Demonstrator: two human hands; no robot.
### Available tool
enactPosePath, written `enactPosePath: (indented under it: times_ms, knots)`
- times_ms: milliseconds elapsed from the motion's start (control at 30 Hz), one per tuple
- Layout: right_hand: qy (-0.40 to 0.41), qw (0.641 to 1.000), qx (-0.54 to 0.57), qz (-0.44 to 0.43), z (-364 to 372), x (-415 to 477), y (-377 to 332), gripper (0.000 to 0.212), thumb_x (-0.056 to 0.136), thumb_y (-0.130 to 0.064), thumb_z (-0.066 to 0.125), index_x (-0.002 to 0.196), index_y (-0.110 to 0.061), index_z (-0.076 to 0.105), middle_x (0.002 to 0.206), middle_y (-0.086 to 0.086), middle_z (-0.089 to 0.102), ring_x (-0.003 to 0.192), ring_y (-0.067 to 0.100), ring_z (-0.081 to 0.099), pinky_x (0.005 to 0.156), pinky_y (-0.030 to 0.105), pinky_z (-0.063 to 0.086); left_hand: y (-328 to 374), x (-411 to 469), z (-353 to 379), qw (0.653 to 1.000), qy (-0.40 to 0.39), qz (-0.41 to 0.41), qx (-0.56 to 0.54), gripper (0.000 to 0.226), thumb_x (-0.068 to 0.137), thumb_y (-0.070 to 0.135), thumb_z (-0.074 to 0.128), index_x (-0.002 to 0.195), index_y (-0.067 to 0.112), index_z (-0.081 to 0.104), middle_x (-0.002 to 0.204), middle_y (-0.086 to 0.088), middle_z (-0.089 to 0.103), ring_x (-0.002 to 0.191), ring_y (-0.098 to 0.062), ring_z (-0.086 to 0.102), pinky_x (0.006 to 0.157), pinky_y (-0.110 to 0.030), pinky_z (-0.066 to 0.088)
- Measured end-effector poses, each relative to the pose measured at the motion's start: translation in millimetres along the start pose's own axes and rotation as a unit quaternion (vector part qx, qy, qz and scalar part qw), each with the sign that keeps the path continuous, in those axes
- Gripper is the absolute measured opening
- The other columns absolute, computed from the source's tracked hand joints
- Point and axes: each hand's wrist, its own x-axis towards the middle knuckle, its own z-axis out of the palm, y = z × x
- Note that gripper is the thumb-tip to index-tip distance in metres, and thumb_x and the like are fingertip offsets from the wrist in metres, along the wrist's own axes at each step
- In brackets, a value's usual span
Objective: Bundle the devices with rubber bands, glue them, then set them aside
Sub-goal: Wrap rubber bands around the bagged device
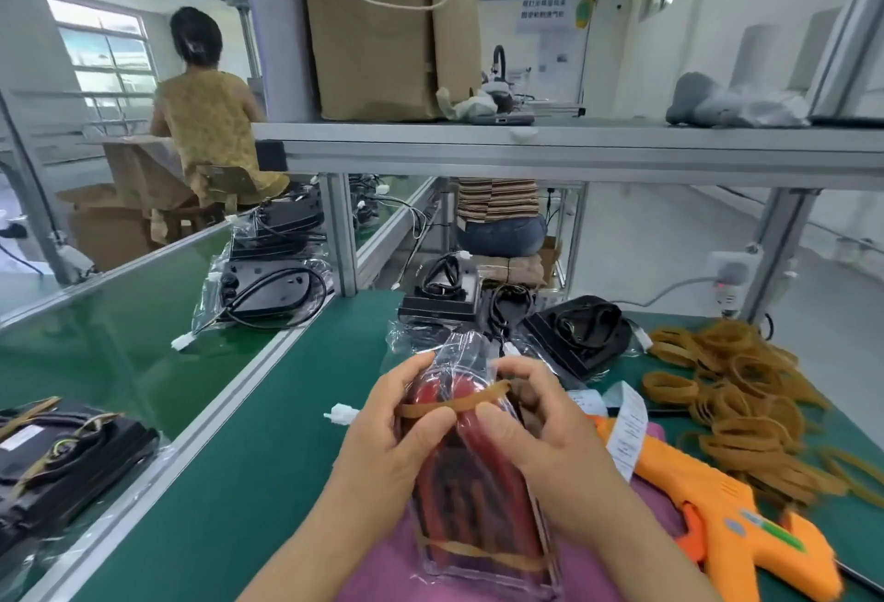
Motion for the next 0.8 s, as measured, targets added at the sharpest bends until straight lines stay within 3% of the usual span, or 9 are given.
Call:
enactPosePath:
  times_ms: [67,133,200,333,500,633,700,800]
  knots:
    - [-0.022,0.999,0.04,0.01,-8,0,-3,0.024,0.089,-0.039,0.067,0.11,-0.052,0.064,0.105,-0.014,0.071,0.103,0.011,0.067,0.093,0.032,0.053,-3,-1,0,1.0,0.007,0.004,-0.016,0.051,0.069,0.064,0.064,0.118,0.066,0.052,0.117,0.027,0.061,0.107,0.005,0.058,0.086,-0.005,0.042]
    - [-0.013,1.0,-0.015,-0.016,-17,1,-4,0.03,0.096,-0.028,0.058,0.108,-0.054,0.067,0.108,-0.026,0.069,0.107,-0.002,0.063,0.093,0.017,0.047,-5,-1,-1,1.0,0.003,0.001,-0.029,0.051,0.067,0.063,0.066,0.117,0.067,0.053,0.114,0.025,0.063,0.105,0.001,0.061,0.087,-0.011,0.046]
    - [0.006,0.996,-0.065,-0.063,-22,2,-7,0.034,0.097,-0.012,0.057,0.109,-0.041,0.071,0.111,-0.025,0.068,0.111,-0.005,0.06,0.093,0.01,0.041,-5,-1,-3,0.999,-0.004,0.0,-0.035,0.052,0.066,0.064,0.067,0.116,0.067,0.054,0.111,0.025,0.065,0.103,0.001,0.062,0.09,-0.015,0.047]
    - [0.034,0.984,-0.098,-0.144,-31,6,-15,0.023,0.085,0.008,0.067,0.094,-0.01,0.078,0.096,-0.005,0.072,0.096,0.007,0.066,0.086,0.016,0.048,-7,0,-3,0.998,-0.015,0.004,-0.053,0.053,0.064,0.064,0.07,0.115,0.066,0.056,0.106,0.021,0.067,0.101,-0.003,0.063,0.094,-0.023,0.048]
    - [-0.005,0.957,-0.228,-0.177,-42,10,-27,0.022,0.084,0.004,0.07,0.081,-0.018,0.071,0.091,-0.006,0.063,0.092,0.012,0.058,0.084,0.019,0.044,-7,-2,-1,0.998,-0.029,0.021,-0.053,0.053,0.066,0.062,0.071,0.118,0.063,0.057,0.095,0.025,0.064,0.089,0.001,0.06,0.085,-0.018,0.048]
    - [-0.054,0.944,-0.291,-0.146,-51,6,-26,0.023,0.085,0.002,0.064,0.08,-0.02,0.06,0.093,-0.002,0.057,0.097,0.017,0.05,0.086,0.03,0.041,-6,-2,5,0.998,-0.026,0.036,-0.046,0.054,0.07,0.063,0.071,0.122,0.057,0.057,0.108,0.019,0.064,0.096,0.002,0.061,0.084,-0.009,0.045]
    - [-0.065,0.937,-0.319,-0.125,-59,2,-24,0.031,0.081,0.004,0.063,0.076,-0.025,0.056,0.091,-0.003,0.055,0.098,0.015,0.05,0.085,0.027,0.039,-8,-2,12,0.998,-0.037,0.04,-0.022,0.053,0.074,0.062,0.068,0.125,0.055,0.056,0.114,0.02,0.063,0.104,0.001,0.06,0.088,-0.012,0.044]
    - [-0.067,0.936,-0.332,-0.096,-67,-10,-19,0.031,0.077,0.002,0.064,0.074,-0.029,0.058,0.091,-0.006,0.055,0.096,0.006,0.048,0.083,0.017,0.035,-12,0,21,0.999,-0.037,0.025,-0.01,0.052,0.073,0.063,0.065,0.124,0.057,0.055,0.113,0.02,0.062,0.102,-0.001,0.059,0.088,-0.023,0.046]
